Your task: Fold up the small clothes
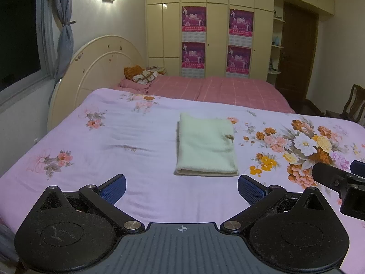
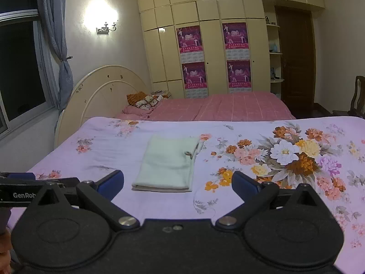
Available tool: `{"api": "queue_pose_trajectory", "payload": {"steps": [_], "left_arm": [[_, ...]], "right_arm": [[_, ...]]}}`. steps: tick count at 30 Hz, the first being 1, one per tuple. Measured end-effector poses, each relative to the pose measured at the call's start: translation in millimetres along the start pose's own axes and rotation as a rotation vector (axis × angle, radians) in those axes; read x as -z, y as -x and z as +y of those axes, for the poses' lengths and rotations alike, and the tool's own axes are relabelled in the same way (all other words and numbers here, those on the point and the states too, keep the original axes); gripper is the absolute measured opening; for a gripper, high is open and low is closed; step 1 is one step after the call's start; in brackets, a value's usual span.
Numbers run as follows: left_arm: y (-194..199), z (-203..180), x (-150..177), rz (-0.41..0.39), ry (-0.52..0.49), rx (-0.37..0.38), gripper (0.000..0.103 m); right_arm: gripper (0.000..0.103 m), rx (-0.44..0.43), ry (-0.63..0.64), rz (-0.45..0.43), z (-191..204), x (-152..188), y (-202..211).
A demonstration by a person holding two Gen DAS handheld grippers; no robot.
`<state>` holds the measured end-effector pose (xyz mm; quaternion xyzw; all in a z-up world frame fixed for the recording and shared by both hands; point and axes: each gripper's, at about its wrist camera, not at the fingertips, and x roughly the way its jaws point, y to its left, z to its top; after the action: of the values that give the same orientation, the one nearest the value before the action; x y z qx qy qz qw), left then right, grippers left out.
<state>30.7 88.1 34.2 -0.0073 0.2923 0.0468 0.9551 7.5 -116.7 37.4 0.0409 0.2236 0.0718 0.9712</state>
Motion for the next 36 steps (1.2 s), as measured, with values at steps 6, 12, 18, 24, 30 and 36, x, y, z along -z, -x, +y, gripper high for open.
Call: {"api": "queue_pose_trajectory", "payload": {"steps": [6, 12, 18, 24, 30, 36], "left_arm": [[0.1, -0.5, 0.1, 0.004, 0.002, 0.001, 0.103], [-0.3, 0.0, 0.0, 0.005, 0.001, 0.0, 0.103], [-2.2, 2.1, 0.1, 0.008, 0.001, -0.001, 0.103], [-3.6, 4.7, 0.9, 0.012, 0.004, 0.002, 0.103], [-6.6, 4.2, 1.3, 0.015, 0.0, 0.004, 0.103], [-9.5, 1.2, 0.9, 0.023, 0.0, 0.004, 0.103]], "right_arm": [[0.101, 0.001, -0.001, 0.002, -0.9, 0.8, -0.6], [0.101, 0.001, 0.003, 0.011, 0.5, 3.3, -2.3], [0.101, -0.001, 0.003, 0.015, 2.8, 3.0, -3.9], [0.101, -0.001, 0.005, 0.015, 3.7, 3.1, -3.9], [0.101, 0.0, 0.005, 0.021, 5.4, 4.8, -5.0], [0.101, -0.002, 0.006, 0.029, 4.0, 3.6, -8.9]]}}
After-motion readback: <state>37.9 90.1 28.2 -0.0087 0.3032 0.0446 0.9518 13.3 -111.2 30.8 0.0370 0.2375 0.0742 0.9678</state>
